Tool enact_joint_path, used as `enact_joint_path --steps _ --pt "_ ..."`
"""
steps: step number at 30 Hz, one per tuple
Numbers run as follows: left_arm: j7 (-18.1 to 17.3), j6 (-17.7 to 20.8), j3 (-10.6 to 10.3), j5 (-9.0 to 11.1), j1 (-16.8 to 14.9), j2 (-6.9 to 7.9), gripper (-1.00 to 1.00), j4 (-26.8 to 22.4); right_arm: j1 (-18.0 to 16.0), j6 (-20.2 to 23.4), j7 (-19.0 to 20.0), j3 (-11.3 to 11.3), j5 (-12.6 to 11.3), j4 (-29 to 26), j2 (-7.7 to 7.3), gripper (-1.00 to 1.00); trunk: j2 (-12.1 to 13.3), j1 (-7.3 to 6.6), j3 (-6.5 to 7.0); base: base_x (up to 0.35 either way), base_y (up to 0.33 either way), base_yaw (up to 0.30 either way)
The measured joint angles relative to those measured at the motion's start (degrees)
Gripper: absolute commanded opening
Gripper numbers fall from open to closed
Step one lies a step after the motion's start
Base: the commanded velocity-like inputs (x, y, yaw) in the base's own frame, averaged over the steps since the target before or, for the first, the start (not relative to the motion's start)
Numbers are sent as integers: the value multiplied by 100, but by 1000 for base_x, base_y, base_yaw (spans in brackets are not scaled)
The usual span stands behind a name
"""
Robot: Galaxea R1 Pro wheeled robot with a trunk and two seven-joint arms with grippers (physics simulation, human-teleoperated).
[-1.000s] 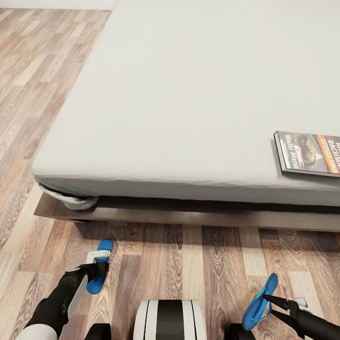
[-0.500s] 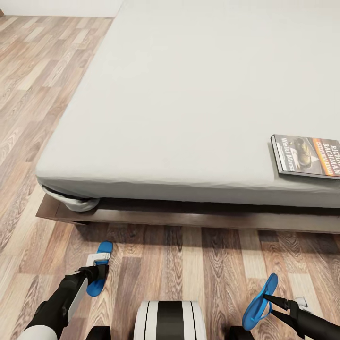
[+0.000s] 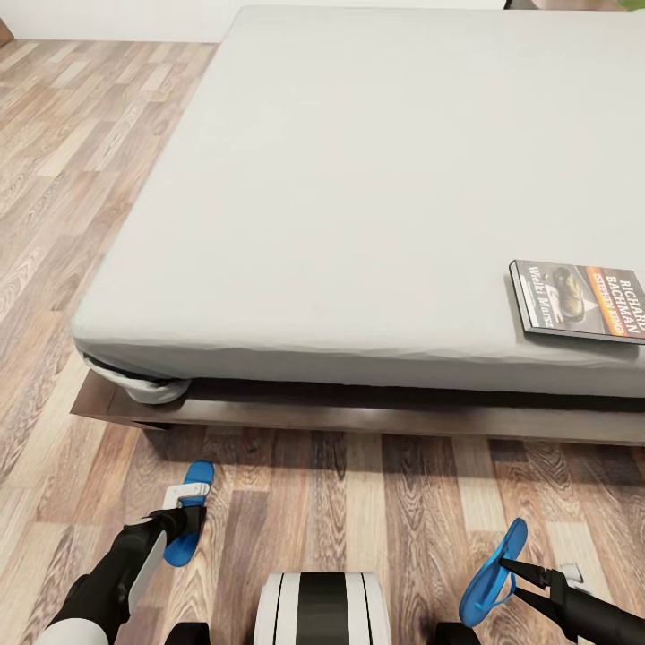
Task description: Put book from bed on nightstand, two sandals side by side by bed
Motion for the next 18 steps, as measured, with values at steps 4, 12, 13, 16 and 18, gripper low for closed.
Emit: enact_joint_path --steps 4,12,13,16,18 --pt "0 364 5 -16 0 2 -100 -30 0 -1 0 0 1 0 -1 -100 0 1 0 0 0 0" --pt "5 777 17 -26 2 19 -100 -146 0 0 -2 2 0 -1 7 -100 0 1 0 0 0 0" --pt "5 779 18 -26 2 19 -100 -147 0 0 -4 2 1 -2 7 -100 0 1 0 0 0 0" --pt "5 782 18 -26 0 19 -100 -148 0 0 -2 3 0 -1 8 -100 0 1 0 0 0 0" --pt "5 782 18 -26 -1 21 -100 -148 0 0 -3 6 0 -1 8 -100 0 1 0 0 0 0"
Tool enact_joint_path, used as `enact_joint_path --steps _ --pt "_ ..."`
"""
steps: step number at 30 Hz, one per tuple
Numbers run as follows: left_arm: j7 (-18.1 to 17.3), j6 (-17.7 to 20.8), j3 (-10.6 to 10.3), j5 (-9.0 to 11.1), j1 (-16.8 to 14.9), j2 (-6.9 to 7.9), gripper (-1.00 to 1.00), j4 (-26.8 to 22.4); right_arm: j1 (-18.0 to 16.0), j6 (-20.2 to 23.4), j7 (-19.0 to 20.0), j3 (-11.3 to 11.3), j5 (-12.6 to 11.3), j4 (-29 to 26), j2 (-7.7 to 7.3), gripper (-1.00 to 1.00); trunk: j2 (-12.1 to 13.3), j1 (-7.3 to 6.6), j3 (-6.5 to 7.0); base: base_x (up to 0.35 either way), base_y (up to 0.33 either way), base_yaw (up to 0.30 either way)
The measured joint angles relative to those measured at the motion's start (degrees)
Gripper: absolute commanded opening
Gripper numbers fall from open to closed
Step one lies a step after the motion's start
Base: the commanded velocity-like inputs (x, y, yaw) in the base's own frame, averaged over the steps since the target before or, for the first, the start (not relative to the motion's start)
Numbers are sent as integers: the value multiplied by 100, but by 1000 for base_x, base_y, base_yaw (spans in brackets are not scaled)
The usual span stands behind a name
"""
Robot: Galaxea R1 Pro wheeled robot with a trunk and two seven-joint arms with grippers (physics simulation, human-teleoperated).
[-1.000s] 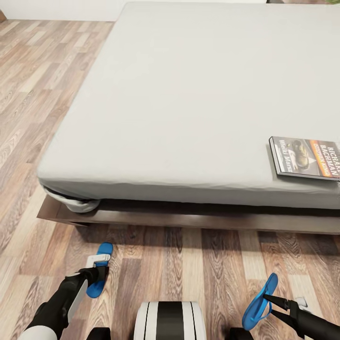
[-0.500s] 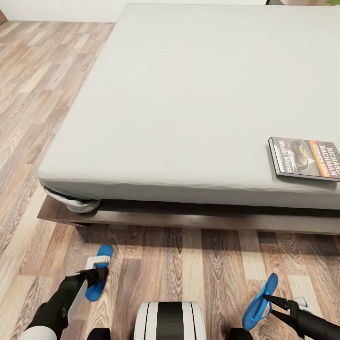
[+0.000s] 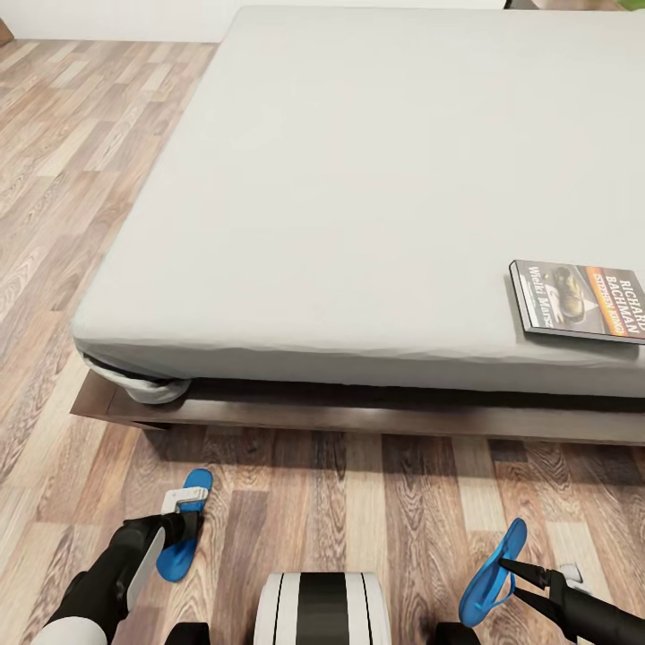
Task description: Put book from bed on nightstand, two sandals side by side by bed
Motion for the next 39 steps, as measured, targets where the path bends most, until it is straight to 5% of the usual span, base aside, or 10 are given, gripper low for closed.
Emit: enact_joint_path --steps 14,30,39 --pt "-6 -8 0 1 -1 -1 -100 0 0 -4 1 -5 6 -2 1 -100 -19 36 -309 0 0 0" --pt "-19 -2 194 203 1 3 -100 0 0 0 2 -3 0 -5 8 -100 -19 36 -310 0 0 0" --pt "-21 -1 566 237 4 -1 -100 3 0 0 2 -5 0 -7 9 -100 -19 36 -310 0 0 0"
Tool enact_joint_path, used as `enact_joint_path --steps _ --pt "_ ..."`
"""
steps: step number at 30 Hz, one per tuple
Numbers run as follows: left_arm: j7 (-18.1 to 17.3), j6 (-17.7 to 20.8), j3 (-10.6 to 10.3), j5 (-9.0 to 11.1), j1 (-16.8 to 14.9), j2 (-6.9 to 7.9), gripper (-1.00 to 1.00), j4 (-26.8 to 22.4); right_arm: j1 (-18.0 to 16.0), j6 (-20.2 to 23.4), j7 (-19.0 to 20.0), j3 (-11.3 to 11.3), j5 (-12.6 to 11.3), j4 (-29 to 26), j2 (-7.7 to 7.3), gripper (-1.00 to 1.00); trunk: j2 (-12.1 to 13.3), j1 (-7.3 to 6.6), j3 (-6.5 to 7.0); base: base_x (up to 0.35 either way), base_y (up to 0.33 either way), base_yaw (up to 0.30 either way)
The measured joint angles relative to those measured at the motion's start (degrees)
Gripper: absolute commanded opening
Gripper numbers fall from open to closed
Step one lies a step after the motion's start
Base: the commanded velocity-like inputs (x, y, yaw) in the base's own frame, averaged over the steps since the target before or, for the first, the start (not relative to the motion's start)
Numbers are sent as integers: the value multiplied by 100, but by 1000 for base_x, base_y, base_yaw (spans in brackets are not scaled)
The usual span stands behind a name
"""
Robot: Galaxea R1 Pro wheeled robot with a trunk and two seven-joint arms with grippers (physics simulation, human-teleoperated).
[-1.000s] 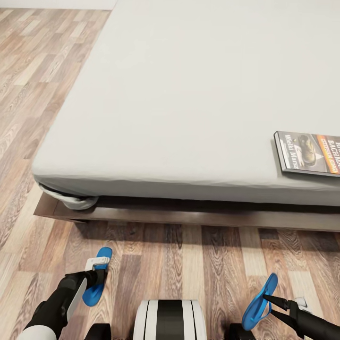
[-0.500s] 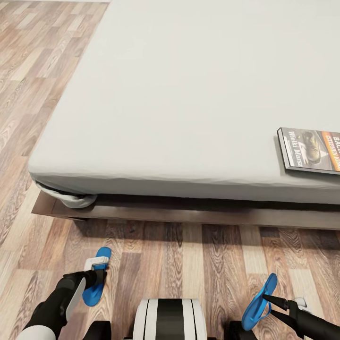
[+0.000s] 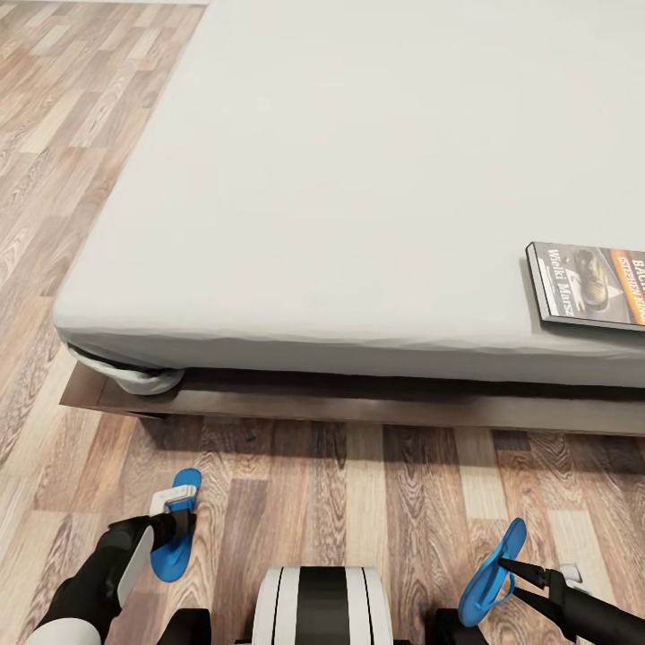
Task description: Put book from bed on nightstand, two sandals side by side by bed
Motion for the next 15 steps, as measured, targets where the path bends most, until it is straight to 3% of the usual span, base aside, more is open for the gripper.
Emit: enact_joint_path --steps 15 --pt "-6 -8 15 3 -3 0 -100 4 0 -1 -2 0 0 1 0 -100 0 0 0 32 23 0"
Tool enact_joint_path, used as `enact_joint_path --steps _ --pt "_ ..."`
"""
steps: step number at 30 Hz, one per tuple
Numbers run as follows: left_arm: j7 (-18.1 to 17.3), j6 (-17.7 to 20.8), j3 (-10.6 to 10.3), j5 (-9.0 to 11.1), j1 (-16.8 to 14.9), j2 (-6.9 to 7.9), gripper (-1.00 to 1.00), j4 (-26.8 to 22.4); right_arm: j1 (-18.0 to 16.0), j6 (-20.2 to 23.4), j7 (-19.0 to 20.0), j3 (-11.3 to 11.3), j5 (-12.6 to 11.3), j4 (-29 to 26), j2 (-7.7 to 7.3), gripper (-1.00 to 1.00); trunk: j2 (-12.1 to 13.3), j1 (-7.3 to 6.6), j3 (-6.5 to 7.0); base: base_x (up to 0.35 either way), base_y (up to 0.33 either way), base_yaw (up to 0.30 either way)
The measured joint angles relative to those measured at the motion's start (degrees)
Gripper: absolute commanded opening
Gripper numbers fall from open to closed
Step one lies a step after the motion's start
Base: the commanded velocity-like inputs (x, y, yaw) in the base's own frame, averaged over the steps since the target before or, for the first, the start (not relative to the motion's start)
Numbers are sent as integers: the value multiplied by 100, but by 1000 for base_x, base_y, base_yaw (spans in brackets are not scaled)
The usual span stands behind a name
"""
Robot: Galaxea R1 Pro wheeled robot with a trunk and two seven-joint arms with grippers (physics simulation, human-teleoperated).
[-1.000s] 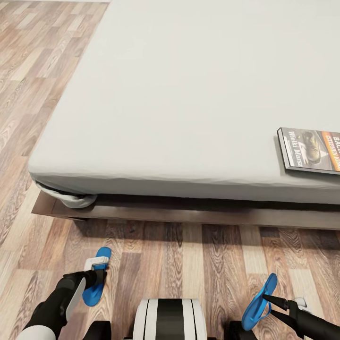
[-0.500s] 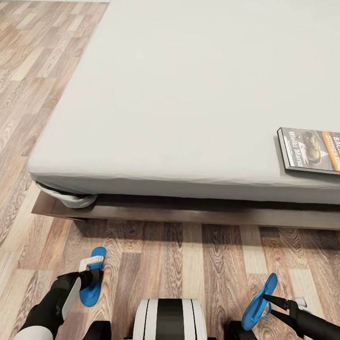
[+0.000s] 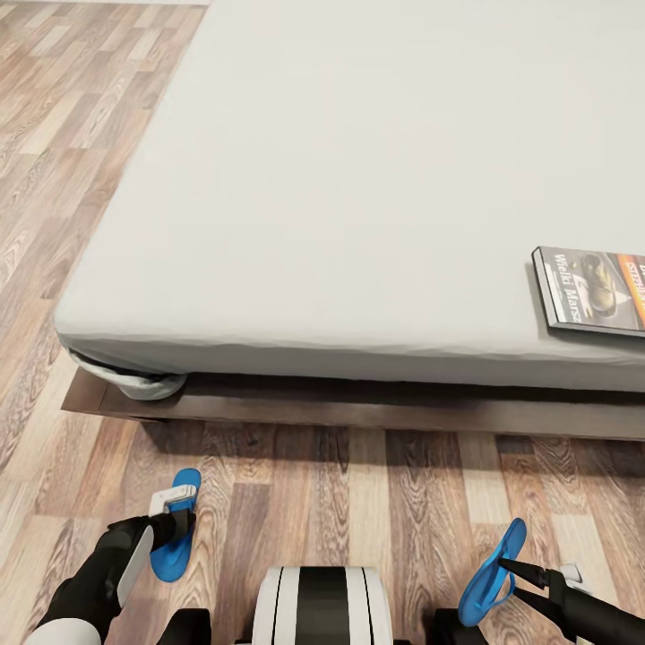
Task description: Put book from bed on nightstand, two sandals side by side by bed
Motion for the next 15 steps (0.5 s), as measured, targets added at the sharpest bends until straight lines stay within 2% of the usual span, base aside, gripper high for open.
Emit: enact_joint_path --steps 6,11,15 --pt "-3 -5 0 1 3 -8 -100 0 0 1 2 8 0 -2 0 -100 0 0 0 6 4 0" --pt "-10 -16 0 0 1 -9 -100 0 0 0 1 9 -1 -6 0 -100 0 -1 0 146 39 0" --pt "-4 -18 0 0 1 -9 -100 0 0 0 2 9 0 -6 0 -100 0 0 0 34 9 0"
